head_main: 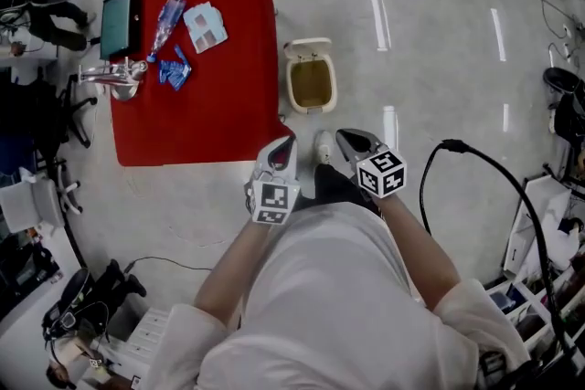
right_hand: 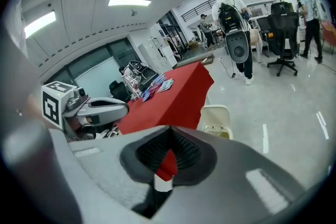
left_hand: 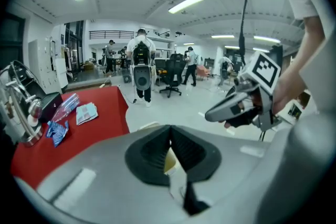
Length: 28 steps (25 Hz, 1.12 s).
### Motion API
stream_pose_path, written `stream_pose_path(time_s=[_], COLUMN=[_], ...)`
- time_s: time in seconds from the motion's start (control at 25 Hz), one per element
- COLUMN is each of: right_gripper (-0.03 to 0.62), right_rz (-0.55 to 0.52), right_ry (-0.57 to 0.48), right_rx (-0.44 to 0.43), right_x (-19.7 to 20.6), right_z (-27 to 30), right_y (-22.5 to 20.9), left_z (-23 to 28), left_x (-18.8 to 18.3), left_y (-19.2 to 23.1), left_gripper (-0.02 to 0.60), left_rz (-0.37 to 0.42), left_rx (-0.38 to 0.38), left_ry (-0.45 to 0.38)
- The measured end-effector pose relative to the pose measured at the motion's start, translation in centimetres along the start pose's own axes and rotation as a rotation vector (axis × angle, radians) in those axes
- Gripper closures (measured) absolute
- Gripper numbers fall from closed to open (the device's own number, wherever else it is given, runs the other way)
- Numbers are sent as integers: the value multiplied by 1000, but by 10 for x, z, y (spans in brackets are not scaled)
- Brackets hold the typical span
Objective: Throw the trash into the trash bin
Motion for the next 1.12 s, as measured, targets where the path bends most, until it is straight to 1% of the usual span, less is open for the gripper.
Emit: stream_pose_path(time_s=[0.12,0.28,0.52,0.64,0.84,0.96,1.12], right_gripper=[592,592,592,592,592,592,592], right_rz=[-11,-46,-69,-83,-107,-121,-133], right_ry=[-23,-44,-67,-69,-64,-56,-57], right_rx=[-10,-25,-43,-52,-66,-73,-81], right_x=[-13,-30,-44,-47,-52,-52,-56], right_z=[-11,-19,-28,-31,-36,-38,-40], right_y=[11,20,33,33,30,27,21], left_z=[-14,-23,-36,-38,-39,-38,-36], left_x=[-9,-20,-34,-36,-40,-42,-42], left_y=[10,23,32,32,38,38,35], left_gripper=[577,577,577,577,577,577,577], left_rz=[-59,-102,-126,-129,-165,-177,-174], left_rx=[8,-5,-37,-55,-89,-91,-88], left_ry=[1,-10,-27,-33,-54,-58,-45])
Point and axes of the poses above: the fingertips, and each gripper's own axes: z forward along the fingers, y to its left, x out of its underside, the point moved 5 cm from there along -z, backward along the fingers, and after that the axes turned 9 degrees about z, right-handed, at the moved point
